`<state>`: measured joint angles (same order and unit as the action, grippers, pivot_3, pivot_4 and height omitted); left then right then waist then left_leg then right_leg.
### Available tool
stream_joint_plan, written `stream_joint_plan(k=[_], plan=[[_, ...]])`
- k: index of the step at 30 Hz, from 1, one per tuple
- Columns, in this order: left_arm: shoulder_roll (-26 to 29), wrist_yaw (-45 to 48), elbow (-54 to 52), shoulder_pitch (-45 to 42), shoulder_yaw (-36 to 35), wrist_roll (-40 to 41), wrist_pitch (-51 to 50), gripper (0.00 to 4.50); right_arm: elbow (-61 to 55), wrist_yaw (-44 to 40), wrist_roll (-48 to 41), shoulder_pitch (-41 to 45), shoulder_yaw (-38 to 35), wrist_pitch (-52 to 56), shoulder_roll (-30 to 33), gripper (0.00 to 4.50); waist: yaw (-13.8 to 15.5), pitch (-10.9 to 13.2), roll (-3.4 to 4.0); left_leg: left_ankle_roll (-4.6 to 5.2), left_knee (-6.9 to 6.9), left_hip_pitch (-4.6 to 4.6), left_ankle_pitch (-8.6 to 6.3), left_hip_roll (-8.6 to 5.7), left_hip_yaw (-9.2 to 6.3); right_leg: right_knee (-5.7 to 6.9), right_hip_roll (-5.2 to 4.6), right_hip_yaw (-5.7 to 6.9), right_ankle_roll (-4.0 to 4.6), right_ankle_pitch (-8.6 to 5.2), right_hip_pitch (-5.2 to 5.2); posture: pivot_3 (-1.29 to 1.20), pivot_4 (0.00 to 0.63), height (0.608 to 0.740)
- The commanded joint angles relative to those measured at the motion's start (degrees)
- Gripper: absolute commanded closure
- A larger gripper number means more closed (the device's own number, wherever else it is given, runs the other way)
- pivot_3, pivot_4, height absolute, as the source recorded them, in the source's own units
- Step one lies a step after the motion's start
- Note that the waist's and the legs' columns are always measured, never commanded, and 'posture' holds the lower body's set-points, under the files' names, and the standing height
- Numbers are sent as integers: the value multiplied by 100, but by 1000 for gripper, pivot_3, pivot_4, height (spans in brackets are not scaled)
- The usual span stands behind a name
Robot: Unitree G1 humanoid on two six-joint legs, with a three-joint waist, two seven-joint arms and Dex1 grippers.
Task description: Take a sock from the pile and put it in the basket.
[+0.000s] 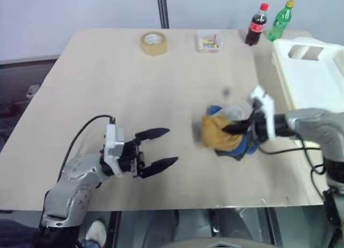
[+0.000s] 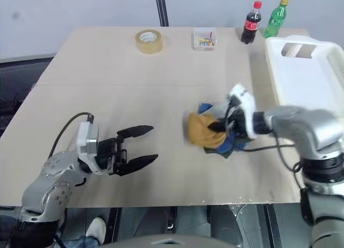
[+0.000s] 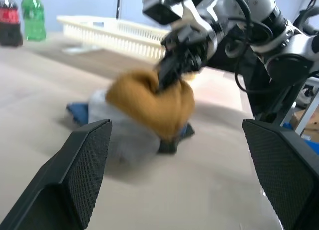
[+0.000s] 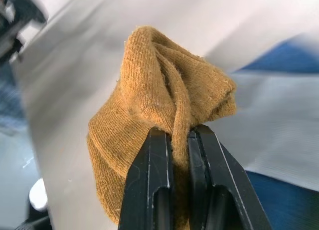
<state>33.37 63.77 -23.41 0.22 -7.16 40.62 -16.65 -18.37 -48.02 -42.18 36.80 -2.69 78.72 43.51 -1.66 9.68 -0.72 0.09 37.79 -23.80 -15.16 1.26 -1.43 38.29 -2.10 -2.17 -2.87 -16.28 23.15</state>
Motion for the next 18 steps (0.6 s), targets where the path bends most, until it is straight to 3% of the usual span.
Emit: stream_joint_plan(k=[1,8,18], plan=[[-127,8,52,-117,123,-5,137,0,366,-520,-112,231,-177,-102,728,4483,5,0,0,0,3,0,0,0,-1,1,3,1,0,0,-1,0,150,740],[-327,22,256,-403,311,-52,244,0,2187,-1451,656,896,430,-1165,1832,4483,2,5,3,5,53,1,-3,2,12,36,7,-15,-1,0,-2,0,150,740],[-501,-5,441,-787,490,-108,288,0,5263,-2345,2225,2026,1125,-3036,1907,4483,7,15,18,4,62,3,-2,2,18,54,10,-22,-1,0,1,0,150,740]])
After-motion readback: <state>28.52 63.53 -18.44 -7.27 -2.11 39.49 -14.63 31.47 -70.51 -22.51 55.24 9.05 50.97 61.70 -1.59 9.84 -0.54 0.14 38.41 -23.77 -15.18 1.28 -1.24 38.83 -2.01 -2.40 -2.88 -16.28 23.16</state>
